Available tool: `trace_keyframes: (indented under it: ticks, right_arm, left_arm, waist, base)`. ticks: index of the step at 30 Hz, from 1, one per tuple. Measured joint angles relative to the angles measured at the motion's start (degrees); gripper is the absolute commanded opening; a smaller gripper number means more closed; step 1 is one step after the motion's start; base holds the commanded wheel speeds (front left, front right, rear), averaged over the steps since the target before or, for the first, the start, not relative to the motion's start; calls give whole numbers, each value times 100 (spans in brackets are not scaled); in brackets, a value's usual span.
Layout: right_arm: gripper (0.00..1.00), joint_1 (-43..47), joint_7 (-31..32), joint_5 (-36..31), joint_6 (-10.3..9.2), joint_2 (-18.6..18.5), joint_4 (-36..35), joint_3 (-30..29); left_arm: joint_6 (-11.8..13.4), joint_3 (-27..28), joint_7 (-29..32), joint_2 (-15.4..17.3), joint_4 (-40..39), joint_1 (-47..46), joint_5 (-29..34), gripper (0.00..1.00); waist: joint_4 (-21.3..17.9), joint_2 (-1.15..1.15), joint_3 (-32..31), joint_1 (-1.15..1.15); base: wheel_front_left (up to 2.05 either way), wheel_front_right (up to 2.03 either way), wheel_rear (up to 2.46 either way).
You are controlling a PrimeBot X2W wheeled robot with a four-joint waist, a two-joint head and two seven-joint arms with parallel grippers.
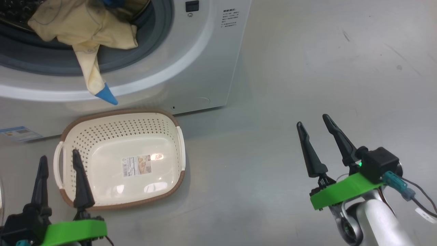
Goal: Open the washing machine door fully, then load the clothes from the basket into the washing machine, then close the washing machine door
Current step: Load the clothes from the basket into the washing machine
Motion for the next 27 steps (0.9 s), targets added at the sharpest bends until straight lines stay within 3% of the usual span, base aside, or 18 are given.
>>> trace_keyframes:
  ticks: [7,17,27]
  right_arm:
    - [100,0,0,60,0,0,94,34]
    - [100,-85,0,113,1,0,140,76]
    - [100,-463,0,261,0,0,170,210]
  left_arm:
    - [-93,-37,0,-1,223,-322,109,100]
    - [-223,-223,0,40,987,-1691,331,100]
    - [-229,-341,108,315,1962,-2953,514,100]
  waist:
    - [-81,0,142,0]
    - [-113,0,575,0]
    - [-176,0,1169,1]
  base:
    - [0,0,0]
    - [0,0,0]
    - [0,0,0]
